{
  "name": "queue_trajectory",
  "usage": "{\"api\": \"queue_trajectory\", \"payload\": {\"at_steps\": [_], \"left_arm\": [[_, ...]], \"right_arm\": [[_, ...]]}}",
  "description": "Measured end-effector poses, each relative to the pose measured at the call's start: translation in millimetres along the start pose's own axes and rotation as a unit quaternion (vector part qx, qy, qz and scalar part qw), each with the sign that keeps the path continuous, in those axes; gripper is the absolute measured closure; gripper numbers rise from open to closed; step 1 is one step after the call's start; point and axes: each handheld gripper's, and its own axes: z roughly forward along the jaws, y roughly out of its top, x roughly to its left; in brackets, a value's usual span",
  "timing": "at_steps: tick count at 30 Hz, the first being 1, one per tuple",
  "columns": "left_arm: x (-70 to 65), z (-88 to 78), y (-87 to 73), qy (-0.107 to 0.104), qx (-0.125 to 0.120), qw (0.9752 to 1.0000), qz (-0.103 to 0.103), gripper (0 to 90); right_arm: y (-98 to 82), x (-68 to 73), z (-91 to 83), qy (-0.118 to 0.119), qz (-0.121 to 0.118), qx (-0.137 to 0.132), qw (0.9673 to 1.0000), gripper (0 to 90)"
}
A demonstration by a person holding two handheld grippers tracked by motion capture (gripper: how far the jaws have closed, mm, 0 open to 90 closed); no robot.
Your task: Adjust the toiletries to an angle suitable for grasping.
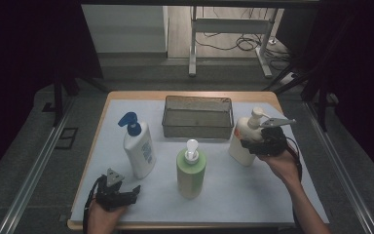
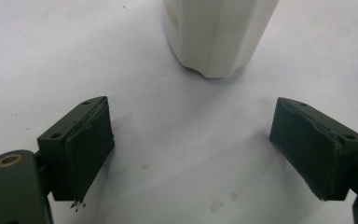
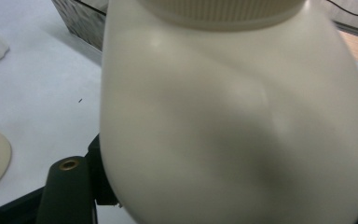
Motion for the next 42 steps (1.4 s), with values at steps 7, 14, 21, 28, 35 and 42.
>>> {"api": "queue_trajectory", "payload": {"at_steps": [7,14,21,28,35,42], "left_arm": [[0.0,0.0,0.0,0.0,0.0,1.0,0.0,13.0],[0.0,0.1,0.0,0.0,0.0,1.0,0.0,13.0],[0.0,0.0,0.0,0.0,0.0,1.0,0.0,13.0],[-0.1,0.0,0.0,0.0,0.0,1.0,0.0,13.0],[-0.1,0.1,0.0,0.0,0.0,1.0,0.0,13.0],[-0.1,0.0,0.0,0.0,0.0,1.0,0.0,13.0]], "right_arm": [[-0.6,3.7,-4.8,0.001,0.006,0.001,1.0,36.7],[-0.4,6.0,-11.0,-0.01,0.013,-0.002,0.9999,37.2],[4.3,9.6,-24.8,-0.009,0.003,-0.005,0.9999,37.1],[14.4,14.7,-35.3,-0.001,-0.002,-0.009,1.0,37.1],[28.5,23.0,-37.9,0.01,-0.008,-0.012,0.9998,37.1],[42.2,32.3,-38.3,0.02,-0.017,-0.015,0.9996,37.1]]}}
